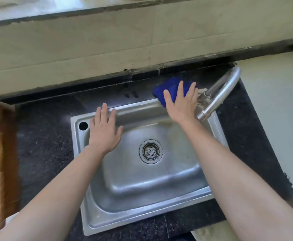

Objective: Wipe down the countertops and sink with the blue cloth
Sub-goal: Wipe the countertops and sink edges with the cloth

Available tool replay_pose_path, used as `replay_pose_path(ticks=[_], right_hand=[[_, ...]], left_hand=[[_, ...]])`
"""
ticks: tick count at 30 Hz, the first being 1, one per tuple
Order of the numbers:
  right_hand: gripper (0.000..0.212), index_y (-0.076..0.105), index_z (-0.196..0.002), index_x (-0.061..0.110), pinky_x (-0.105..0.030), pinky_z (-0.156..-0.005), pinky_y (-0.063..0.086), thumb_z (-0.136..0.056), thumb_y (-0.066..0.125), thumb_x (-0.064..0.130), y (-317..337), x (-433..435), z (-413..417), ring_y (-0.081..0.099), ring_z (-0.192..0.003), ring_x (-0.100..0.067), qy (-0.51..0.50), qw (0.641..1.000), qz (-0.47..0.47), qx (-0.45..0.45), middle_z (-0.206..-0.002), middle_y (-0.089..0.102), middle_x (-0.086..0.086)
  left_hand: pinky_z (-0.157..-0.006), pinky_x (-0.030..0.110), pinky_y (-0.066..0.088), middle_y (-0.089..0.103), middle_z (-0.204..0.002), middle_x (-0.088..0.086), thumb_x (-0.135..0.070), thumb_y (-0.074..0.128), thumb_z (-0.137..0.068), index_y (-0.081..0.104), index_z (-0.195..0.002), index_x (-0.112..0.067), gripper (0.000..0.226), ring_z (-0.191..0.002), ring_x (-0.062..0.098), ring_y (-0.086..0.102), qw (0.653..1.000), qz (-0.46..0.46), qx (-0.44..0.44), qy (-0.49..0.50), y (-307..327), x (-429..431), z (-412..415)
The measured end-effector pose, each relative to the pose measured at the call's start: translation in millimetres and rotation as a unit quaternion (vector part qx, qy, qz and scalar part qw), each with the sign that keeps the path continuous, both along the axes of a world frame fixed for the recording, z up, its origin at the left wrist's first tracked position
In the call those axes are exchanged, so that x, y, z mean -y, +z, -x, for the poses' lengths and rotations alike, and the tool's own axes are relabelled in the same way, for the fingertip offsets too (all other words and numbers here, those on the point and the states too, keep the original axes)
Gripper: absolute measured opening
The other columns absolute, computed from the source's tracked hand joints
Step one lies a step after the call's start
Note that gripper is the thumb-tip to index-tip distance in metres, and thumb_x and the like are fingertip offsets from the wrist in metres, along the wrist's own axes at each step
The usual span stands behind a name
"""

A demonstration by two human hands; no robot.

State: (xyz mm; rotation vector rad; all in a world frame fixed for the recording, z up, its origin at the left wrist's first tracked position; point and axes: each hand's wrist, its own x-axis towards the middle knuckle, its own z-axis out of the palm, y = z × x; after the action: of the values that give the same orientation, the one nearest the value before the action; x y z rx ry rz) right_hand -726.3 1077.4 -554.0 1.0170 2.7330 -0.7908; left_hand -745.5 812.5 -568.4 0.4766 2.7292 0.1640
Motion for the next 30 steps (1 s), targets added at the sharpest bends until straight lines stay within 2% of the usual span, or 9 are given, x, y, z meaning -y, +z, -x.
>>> replay_pose_path(ticks=[3, 6, 9, 13, 16, 19, 23, 26, 30], right_hand=[[0.058, 0.017, -0.160, 0.025, -0.046, -0.124, -0.004, -0.107, 0.022, 0.049, -17.4, -11.3, 5.3, -0.008, -0.153, -0.033, 0.103, 0.993, -0.055, 0.009, -0.167, -0.007, -0.015], [0.054, 0.023, -0.158, 0.031, -0.049, -0.124, -0.004, -0.106, 0.020, 0.045, -37.8, -20.5, 18.1, -0.006, -0.153, -0.035, 0.150, 0.982, -0.111, 0.015, -0.167, -0.002, -0.014], [0.053, 0.022, -0.158, 0.035, -0.051, -0.123, -0.004, -0.106, 0.023, 0.043, -53.6, -10.3, 33.2, -0.006, -0.153, -0.038, 0.116, 0.982, -0.151, 0.013, -0.167, -0.002, -0.015], [0.055, 0.026, -0.157, 0.029, -0.053, -0.122, -0.002, -0.103, 0.028, 0.043, -61.7, -3.2, 53.7, -0.001, -0.153, -0.039, 0.085, 0.979, -0.185, -0.003, -0.166, 0.004, -0.017], [0.057, 0.035, -0.153, 0.023, -0.053, -0.122, -0.001, -0.100, 0.034, 0.043, -67.2, -8.0, 58.7, 0.003, -0.153, -0.039, 0.078, 0.979, -0.184, -0.047, -0.165, 0.011, -0.018], [0.062, 0.033, -0.153, 0.018, -0.051, -0.123, 0.000, -0.098, 0.037, 0.046, -68.4, -5.9, 58.0, 0.005, -0.153, -0.037, 0.063, 0.980, -0.173, -0.078, -0.165, 0.015, -0.016], [0.068, 0.040, -0.144, 0.011, -0.049, -0.123, 0.004, -0.096, 0.043, 0.059, -65.9, -1.9, 41.1, 0.008, -0.152, -0.039, 0.033, 0.982, -0.122, -0.139, -0.165, 0.016, -0.017], [0.068, 0.039, -0.147, 0.013, -0.050, -0.122, 0.009, -0.098, 0.039, 0.060, -64.9, -3.6, 29.5, 0.006, -0.152, -0.042, 0.063, 0.981, -0.161, -0.086, -0.165, 0.010, -0.020], [0.078, 0.014, -0.159, 0.010, -0.050, -0.124, 0.003, -0.101, 0.027, 0.060, -62.4, -20.2, 39.0, -0.004, -0.151, -0.044, 0.018, 0.980, -0.196, 0.005, -0.165, -0.005, -0.023]], left_hand=[[-0.120, 0.053, 0.010, -0.004, -0.165, 0.014, -0.048, 0.039, -0.099, 0.014, -0.157, -0.018, 0.070, -0.152, 0.032, -0.005, 1.000, 0.022, -0.011, -0.015, -14.4, 16.4, 6.3], [-0.120, 0.056, 0.009, -0.002, -0.165, 0.011, -0.055, 0.035, -0.097, 0.010, -0.158, -0.023, 0.073, -0.152, 0.031, -0.004, 0.998, 0.020, -0.038, -0.037, -32.1, 30.9, 4.4], [-0.120, 0.055, 0.006, 0.005, -0.165, 0.012, -0.060, 0.031, -0.091, 0.017, -0.157, -0.024, 0.076, -0.152, 0.032, 0.002, 0.997, 0.003, -0.074, -0.034, -44.0, 31.3, 1.3], [-0.120, 0.055, 0.011, 0.024, -0.159, 0.019, -0.055, 0.039, -0.092, 0.035, -0.152, -0.020, 0.069, -0.147, 0.039, 0.019, 0.988, -0.037, -0.147, -0.030, -53.4, 26.1, 2.0], [-0.119, 0.056, 0.015, 0.031, -0.155, 0.021, -0.052, 0.046, -0.091, 0.040, -0.149, -0.018, 0.067, -0.143, 0.042, 0.027, 0.979, -0.055, -0.190, -0.042, -62.2, 29.2, 4.7], [-0.119, 0.055, 0.014, 0.033, -0.154, 0.022, -0.052, 0.049, -0.089, 0.040, -0.149, -0.019, 0.069, -0.142, 0.043, 0.028, 0.976, -0.053, -0.205, -0.044, -64.2, 30.8, 6.5], [-0.117, 0.057, 0.017, 0.035, -0.152, 0.023, -0.052, 0.052, -0.088, 0.043, -0.147, -0.017, 0.069, -0.140, 0.044, 0.031, 0.971, -0.070, -0.225, -0.039, -67.6, 28.9, 6.5], [-0.116, 0.058, 0.018, 0.036, -0.151, 0.023, -0.051, 0.056, -0.086, 0.045, -0.146, -0.016, 0.070, -0.139, 0.044, 0.033, 0.966, -0.079, -0.245, -0.031, -70.7, 27.2, 5.2], [-0.116, 0.060, 0.018, 0.037, -0.150, 0.023, -0.051, 0.061, -0.083, 0.047, -0.144, -0.015, 0.073, -0.139, 0.044, 0.034, 0.963, -0.095, -0.251, -0.023, -72.5, 24.2, 5.4]])
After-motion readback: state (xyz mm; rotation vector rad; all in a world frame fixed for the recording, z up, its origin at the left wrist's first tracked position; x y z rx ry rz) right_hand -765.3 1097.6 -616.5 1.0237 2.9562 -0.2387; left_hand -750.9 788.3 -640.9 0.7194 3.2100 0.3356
